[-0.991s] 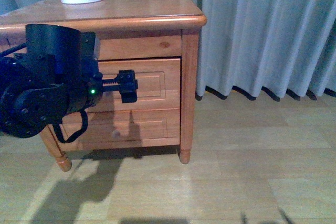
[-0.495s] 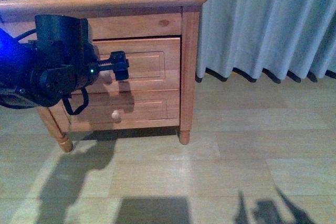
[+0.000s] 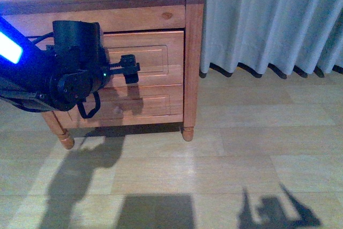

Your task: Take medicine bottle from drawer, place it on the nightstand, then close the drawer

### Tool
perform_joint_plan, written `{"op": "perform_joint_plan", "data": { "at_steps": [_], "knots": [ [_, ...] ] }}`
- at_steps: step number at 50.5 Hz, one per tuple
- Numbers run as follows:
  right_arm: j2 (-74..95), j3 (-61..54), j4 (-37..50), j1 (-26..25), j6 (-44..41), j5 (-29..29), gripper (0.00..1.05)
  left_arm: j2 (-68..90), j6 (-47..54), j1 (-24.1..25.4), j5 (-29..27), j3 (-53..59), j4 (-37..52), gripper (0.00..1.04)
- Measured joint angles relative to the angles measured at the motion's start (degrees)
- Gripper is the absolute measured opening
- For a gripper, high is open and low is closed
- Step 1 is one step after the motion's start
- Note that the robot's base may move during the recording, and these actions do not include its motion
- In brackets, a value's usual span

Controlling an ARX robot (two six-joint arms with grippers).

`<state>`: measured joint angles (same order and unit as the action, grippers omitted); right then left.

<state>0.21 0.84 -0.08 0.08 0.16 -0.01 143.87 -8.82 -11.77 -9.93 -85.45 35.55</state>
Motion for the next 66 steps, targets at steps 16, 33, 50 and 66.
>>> {"op": "perform_joint_plan", "data": {
  "at_steps": [16,33,50,66],
  "knots": [
    [0.0,0.0,0.0,0.0,0.0,0.0,0.98,1.7,0.0,-0.2,-1.0,-2.4,0.0,0.47],
    [0.0,0.0,0.0,0.0,0.0,0.0,0.98,0.7,1.8,0.1,-1.2,3.0,7.3,0.26],
    [0.0,0.0,0.0,0.0,0.0,0.0,0.98,-12.3,1.2,-1.5,0.9,39.1,28.5,0.26],
    [0.0,0.0,0.0,0.0,0.0,0.0,0.98,-16.7,-0.5,-3.3,2.5,55.8,34.0,0.46]
  ]
}}
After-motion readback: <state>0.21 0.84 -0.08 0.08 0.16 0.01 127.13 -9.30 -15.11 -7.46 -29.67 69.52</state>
